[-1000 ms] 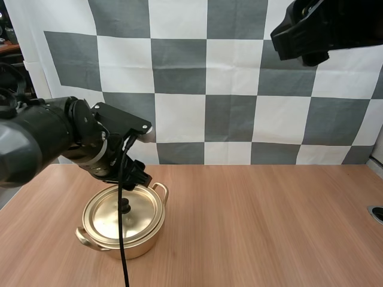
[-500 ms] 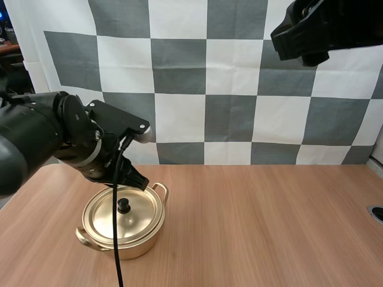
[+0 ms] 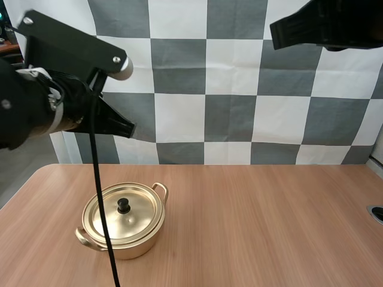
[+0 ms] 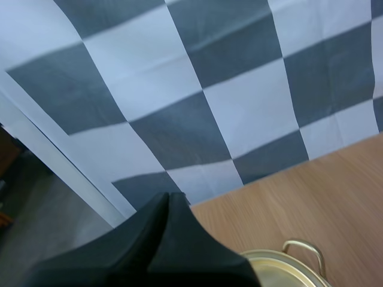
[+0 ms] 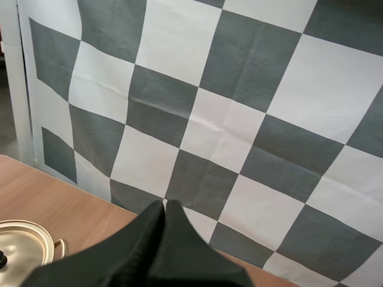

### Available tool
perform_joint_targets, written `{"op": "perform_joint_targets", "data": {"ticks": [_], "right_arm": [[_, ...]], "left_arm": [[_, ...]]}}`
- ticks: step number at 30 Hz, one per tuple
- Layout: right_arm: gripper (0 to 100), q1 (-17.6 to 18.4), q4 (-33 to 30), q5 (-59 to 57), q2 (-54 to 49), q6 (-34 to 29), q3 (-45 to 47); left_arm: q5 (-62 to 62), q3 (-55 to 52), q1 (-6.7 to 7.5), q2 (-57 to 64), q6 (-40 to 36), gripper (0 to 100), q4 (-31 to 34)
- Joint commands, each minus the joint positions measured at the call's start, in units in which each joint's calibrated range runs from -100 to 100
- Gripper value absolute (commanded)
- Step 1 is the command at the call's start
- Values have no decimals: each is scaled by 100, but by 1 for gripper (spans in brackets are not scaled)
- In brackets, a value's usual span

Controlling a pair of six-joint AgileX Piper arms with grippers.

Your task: Open the pot, put the car inside, and close it

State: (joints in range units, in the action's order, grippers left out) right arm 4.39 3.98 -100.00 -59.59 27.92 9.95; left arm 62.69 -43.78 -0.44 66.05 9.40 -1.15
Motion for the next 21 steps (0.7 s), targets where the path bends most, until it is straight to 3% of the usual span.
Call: {"op": "perform_joint_targets", "data": {"ticks": [1,5,11,15,21], "right_arm": [[0,-1,-476,0,5,-199,5],[0,-21,-1098,0,-182,-841,408],[0,-42,-938,119,-831,-967,1998],[0,-42,-1057,1714,-1368,-1246,3557],[0,-42,-1115,3554,-1456,-1330,4805]], "left_arm": [[-611,0,4,718,1,0,-9],[-1177,0,4,1315,1,0,-96],[-1159,0,4,1860,-1,0,-183],[-1815,-307,4,2325,-561,0,-197],[-2484,-1169,29,2727,-758,0,-197]]}}
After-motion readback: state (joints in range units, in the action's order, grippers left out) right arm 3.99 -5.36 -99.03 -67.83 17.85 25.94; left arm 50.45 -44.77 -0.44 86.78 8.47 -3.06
